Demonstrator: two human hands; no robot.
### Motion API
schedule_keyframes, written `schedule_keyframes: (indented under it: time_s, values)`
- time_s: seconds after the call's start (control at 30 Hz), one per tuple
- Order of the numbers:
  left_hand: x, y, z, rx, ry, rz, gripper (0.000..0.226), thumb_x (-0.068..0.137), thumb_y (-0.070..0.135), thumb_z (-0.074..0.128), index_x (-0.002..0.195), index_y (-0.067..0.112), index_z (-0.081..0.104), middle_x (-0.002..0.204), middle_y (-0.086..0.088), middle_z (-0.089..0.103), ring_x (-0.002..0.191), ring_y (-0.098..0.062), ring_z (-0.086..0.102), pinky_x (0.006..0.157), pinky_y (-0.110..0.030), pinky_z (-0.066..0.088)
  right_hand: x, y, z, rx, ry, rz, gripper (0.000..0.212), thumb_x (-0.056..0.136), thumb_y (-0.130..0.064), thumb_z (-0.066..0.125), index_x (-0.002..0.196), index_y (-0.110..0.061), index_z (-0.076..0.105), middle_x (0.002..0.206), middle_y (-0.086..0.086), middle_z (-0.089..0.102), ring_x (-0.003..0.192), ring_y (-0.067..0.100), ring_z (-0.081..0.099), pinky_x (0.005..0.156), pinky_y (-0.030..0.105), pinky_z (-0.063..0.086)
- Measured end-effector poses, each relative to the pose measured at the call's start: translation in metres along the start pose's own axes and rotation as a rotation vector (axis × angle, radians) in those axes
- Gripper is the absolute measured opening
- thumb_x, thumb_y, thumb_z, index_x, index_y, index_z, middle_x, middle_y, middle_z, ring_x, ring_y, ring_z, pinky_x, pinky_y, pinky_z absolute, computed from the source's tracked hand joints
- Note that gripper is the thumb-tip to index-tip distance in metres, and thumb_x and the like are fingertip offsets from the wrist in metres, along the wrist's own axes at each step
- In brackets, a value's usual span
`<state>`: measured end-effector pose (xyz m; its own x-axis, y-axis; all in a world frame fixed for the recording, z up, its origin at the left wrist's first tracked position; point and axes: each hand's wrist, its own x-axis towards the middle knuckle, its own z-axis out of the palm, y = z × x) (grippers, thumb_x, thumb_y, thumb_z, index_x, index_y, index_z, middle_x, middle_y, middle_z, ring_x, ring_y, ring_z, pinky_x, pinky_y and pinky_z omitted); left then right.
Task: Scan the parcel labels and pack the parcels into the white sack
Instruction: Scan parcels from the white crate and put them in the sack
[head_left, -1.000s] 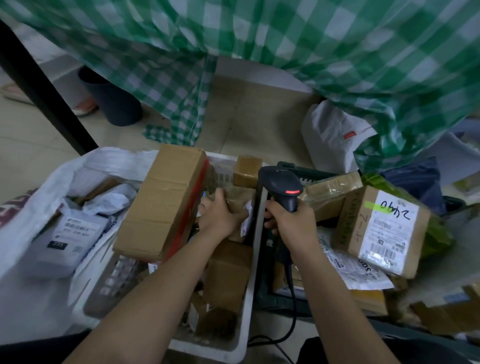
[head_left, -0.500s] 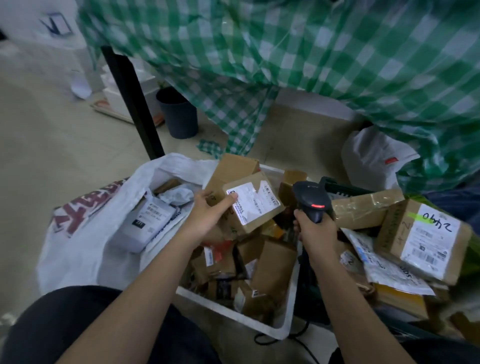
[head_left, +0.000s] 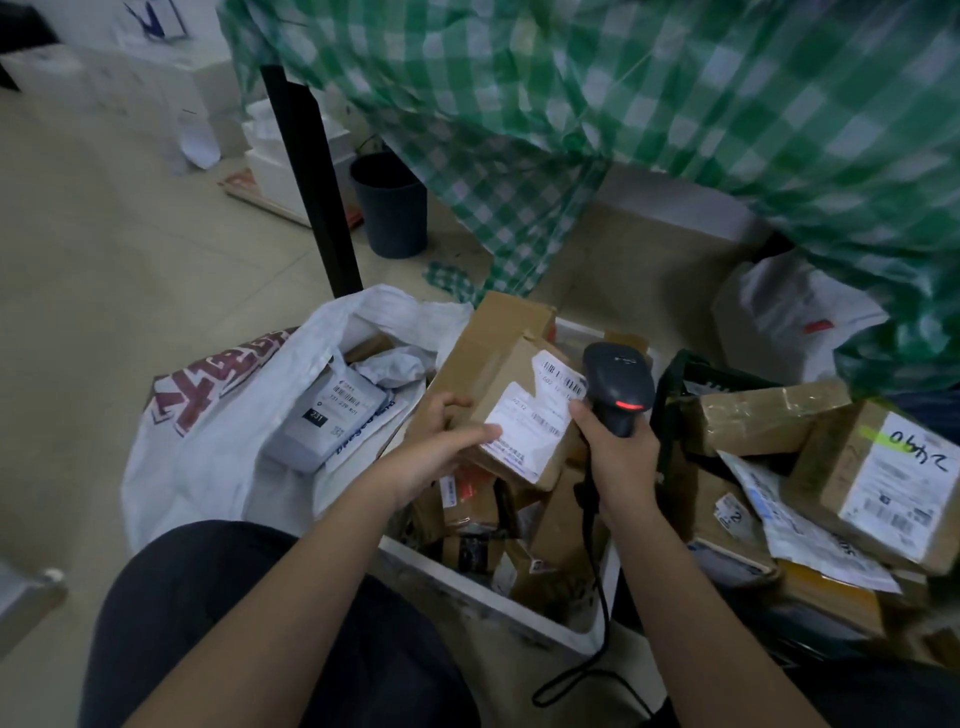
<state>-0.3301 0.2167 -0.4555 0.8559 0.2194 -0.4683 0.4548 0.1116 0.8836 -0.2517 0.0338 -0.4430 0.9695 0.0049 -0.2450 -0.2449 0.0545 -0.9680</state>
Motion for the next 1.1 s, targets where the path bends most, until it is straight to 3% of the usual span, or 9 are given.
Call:
schedule_keyframes:
  time_s: [0.2, 0.3, 0.4, 0.47, 0.67, 0.77, 0.9, 0.97, 1.1]
  values:
    - [0.006, -0.002, 0.003, 0.211, 0.037, -0.056, 0.100, 0.046, 0.095, 0.058, 0.127, 0.039, 0.040, 0.134, 0.007, 0.054, 0.119, -0.019, 0.055, 0.107, -0.046, 0.039, 0.003, 0.001, -0.004, 0.051, -0.029, -0.010, 0.033, 0.083, -0.009, 0.075, 0.109, -0.021, 0.058, 0.093, -0.013, 0.064, 0.085, 0.001, 0.060, 0.073, 0.022, 0.048]
    - [0.005, 0.002, 0.006, 0.211, -0.051, -0.074, 0.102, 0.059, 0.083, 0.064, 0.145, 0.047, 0.023, 0.147, 0.010, 0.039, 0.130, -0.019, 0.045, 0.108, -0.047, 0.038, 0.007, 0.001, -0.010, 0.053, -0.032, -0.026, 0.027, 0.083, -0.005, 0.073, 0.097, -0.024, 0.060, 0.089, -0.012, 0.065, 0.080, 0.001, 0.061, 0.068, 0.019, 0.050]
    - [0.008, 0.003, 0.009, 0.095, -0.101, -0.071, 0.070, 0.081, 0.052, 0.068, 0.140, 0.034, 0.034, 0.134, 0.006, 0.051, 0.119, -0.016, 0.053, 0.097, -0.037, 0.048, 0.007, 0.002, -0.014, 0.043, -0.044, -0.051, 0.029, 0.082, -0.005, 0.074, 0.090, -0.029, 0.060, 0.088, -0.012, 0.066, 0.080, 0.001, 0.062, 0.067, 0.018, 0.051]
    - [0.010, 0.004, 0.010, 0.066, -0.130, -0.063, 0.072, 0.076, 0.043, 0.075, 0.136, 0.025, 0.039, 0.128, 0.001, 0.058, 0.114, -0.017, 0.057, 0.093, -0.035, 0.050, 0.005, 0.003, -0.015, 0.041, -0.053, -0.065, 0.029, 0.082, -0.003, 0.074, 0.090, -0.028, 0.061, 0.086, -0.013, 0.066, 0.076, -0.003, 0.062, 0.063, 0.013, 0.051]
    - [0.013, -0.002, 0.008, 0.032, -0.124, -0.075, 0.090, 0.060, 0.065, 0.074, 0.136, 0.035, 0.037, 0.128, 0.003, 0.061, 0.117, -0.016, 0.059, 0.092, -0.035, 0.054, 0.003, 0.003, -0.022, 0.031, -0.118, -0.081, 0.030, 0.081, 0.002, 0.073, 0.089, -0.025, 0.063, 0.085, -0.012, 0.068, 0.069, -0.008, 0.065, 0.063, 0.011, 0.052]
    - [0.014, -0.003, 0.007, 0.060, -0.138, -0.100, 0.100, 0.056, 0.063, 0.075, 0.142, 0.031, 0.033, 0.131, 0.002, 0.059, 0.117, -0.017, 0.059, 0.089, -0.033, 0.055, 0.003, 0.000, -0.025, -0.056, -0.162, -0.078, 0.025, 0.083, -0.002, 0.072, 0.089, -0.025, 0.062, 0.082, -0.010, 0.067, 0.069, -0.004, 0.064, 0.058, 0.009, 0.049]
    - [0.011, 0.000, 0.008, 0.076, -0.087, -0.108, 0.086, 0.070, 0.052, 0.077, 0.139, 0.025, 0.033, 0.134, 0.000, 0.053, 0.122, -0.020, 0.053, 0.092, -0.036, 0.051, 0.004, -0.004, -0.030, -0.191, -0.146, -0.048, 0.016, 0.085, -0.011, 0.072, 0.084, -0.024, 0.062, 0.074, -0.003, 0.064, 0.066, 0.011, 0.057, 0.059, 0.024, 0.050]
    - [0.011, 0.001, 0.007, 0.033, -0.049, -0.089, 0.095, 0.061, 0.053, 0.081, 0.138, 0.024, 0.033, 0.134, -0.003, 0.053, 0.123, -0.023, 0.053, 0.096, -0.040, 0.050, 0.002, -0.006, -0.036, -0.264, -0.143, -0.026, 0.013, 0.085, -0.015, 0.072, 0.083, -0.023, 0.062, 0.075, 0.000, 0.064, 0.069, 0.015, 0.058, 0.064, 0.029, 0.047]
    - [0.013, 0.001, 0.003, -0.112, 0.056, -0.037, 0.099, 0.064, 0.050, 0.081, 0.143, 0.018, 0.031, 0.133, -0.007, 0.056, 0.116, -0.025, 0.059, 0.096, -0.038, 0.051, -0.013, -0.010, -0.049, -0.410, -0.231, 0.008, 0.008, 0.086, -0.018, 0.071, 0.087, -0.015, 0.064, 0.074, 0.008, 0.067, 0.067, 0.018, 0.063, 0.058, 0.022, 0.047]
